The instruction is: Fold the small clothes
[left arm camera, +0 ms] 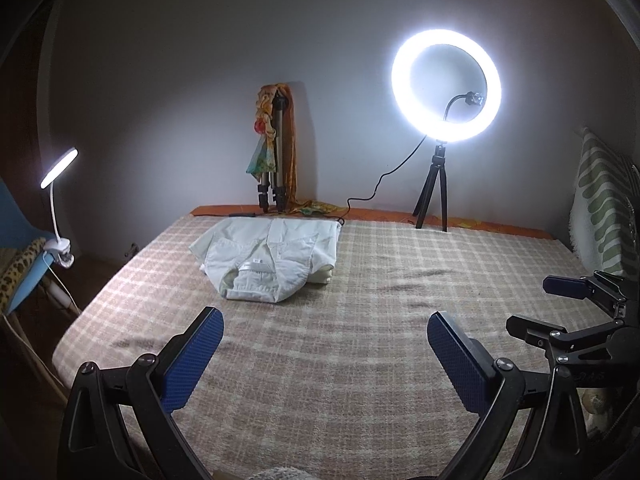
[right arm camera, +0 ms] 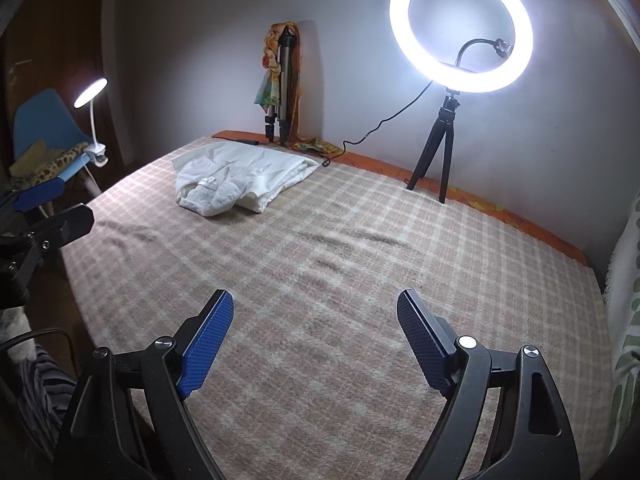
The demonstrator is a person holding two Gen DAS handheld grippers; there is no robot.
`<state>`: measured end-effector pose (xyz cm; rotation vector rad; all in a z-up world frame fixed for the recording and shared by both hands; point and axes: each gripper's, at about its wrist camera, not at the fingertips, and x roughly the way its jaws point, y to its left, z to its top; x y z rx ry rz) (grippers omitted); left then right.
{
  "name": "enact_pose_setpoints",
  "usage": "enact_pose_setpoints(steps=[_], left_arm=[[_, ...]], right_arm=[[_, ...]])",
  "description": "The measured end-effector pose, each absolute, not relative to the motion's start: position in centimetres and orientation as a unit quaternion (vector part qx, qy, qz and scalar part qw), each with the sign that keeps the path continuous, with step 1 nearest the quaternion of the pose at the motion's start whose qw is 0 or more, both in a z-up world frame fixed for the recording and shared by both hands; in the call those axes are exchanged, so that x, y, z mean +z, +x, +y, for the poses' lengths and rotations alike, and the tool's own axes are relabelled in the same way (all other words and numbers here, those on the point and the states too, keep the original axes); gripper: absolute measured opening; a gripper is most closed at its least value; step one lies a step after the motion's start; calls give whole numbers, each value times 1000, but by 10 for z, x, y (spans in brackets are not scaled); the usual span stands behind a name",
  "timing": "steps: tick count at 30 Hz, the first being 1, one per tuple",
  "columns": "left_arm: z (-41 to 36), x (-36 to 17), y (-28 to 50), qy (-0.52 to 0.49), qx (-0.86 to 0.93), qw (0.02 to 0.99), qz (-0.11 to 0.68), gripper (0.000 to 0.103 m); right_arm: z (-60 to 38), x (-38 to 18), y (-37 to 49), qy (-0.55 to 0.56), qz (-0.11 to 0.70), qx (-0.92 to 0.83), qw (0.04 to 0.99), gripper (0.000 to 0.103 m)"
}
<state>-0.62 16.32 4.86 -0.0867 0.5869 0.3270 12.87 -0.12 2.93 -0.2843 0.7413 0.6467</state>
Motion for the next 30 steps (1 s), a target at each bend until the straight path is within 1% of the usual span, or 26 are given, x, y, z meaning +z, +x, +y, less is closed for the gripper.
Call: enact_pose_setpoints(steps=[3,15,30], left_arm=[[164,42,0,-51,154,940,299,103],[155,38,2,-52,147,941,301,103],[155,37,-3,-49,149,941,300,103]], right_arm=[[-3,27,130,-134,361,311,869,84],[-9,14,136,-135,382,299,864,84],[-11,11,136,-137,384,292,865,84]])
